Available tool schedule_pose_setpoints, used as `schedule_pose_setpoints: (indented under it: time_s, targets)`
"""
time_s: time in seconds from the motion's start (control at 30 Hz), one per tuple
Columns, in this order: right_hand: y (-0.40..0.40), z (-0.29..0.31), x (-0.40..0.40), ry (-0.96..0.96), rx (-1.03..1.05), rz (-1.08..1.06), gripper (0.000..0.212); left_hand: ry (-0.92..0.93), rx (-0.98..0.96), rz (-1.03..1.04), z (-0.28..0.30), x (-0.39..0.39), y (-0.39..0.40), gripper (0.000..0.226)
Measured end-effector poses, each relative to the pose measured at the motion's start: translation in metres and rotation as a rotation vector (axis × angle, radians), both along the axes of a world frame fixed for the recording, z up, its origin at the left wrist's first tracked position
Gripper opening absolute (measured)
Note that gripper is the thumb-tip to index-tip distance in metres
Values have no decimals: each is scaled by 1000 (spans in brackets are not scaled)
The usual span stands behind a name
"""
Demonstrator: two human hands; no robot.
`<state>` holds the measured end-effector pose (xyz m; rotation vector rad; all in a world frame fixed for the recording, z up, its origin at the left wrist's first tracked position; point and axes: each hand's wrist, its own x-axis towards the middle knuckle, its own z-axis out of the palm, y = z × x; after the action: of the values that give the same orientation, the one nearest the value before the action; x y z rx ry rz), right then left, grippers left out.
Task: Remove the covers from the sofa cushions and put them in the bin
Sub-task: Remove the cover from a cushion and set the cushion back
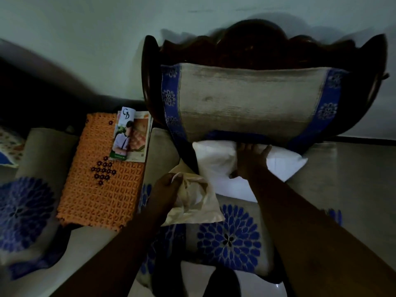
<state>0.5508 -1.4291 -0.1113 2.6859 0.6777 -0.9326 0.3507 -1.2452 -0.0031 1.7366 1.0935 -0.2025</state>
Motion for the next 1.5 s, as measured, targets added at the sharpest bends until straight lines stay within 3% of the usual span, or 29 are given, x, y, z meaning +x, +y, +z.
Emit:
schedule_pose_setpoints:
  time_s: [0.13, 0.23, 0.3, 0.4, 0.5, 0.57, 0.63, 0.77, 0.87, 1.0, 1.13, 1.23, 1.33, 1.4, 1.5]
  targets:
    - [-16, -10, -34, -120, 3, 79, 93, -37, -11, 44, 0, -14, 4, 17]
    - [-32, -6, -52, -89, 186, -81, 40, -86, -57, 48, 4, -29, 9, 14]
    - [-48, 12, -71, -121, 307, -151, 25, -105, -24, 39, 8, -41, 13, 14]
    - [-80, 42, -105, -176, 683, -443, 49, -99, 15, 32, 21, -59, 20, 24]
    - [-96, 132, -161, -141, 892, -755, 47, -102, -43, 62, 48, -83, 23, 34]
    - [-98, 174, -195, -168, 1039, -891, 47, -110, -105, 59, 57, -94, 24, 54]
    - [-94, 216, -237, -226, 1105, -954, 49, -117, -165, 30, 75, -108, 18, 71]
    - [-80, 271, -310, -397, 1164, -1024, 41, -186, -266, -66, 120, -138, -2, 68]
    - [-76, 308, -357, -516, 1273, -1064, 30, -226, -295, -84, 148, -158, -9, 86]
    - [-86, 336, -416, -651, 1466, -1108, 30, -288, -362, -149, 176, -173, -9, 93]
    - [-114, 328, -449, -485, 1624, -1185, 72, -322, -527, -198, 177, -170, -14, 104]
    - [-137, 328, -456, -269, 1644, -1130, 72, -341, -596, -151, 190, -170, -28, 98]
    - [-166, 340, -451, -38, 1625, -1072, 61, -442, -454, -10, 202, -174, -48, 71]
    - [-182, 353, -442, -75, 1506, -967, 63, -530, -316, 109, 205, -175, -54, 53]
    - [-213, 367, -412, -110, 1752, -966, 103, -561, -209, 152, 204, -179, -64, 59]
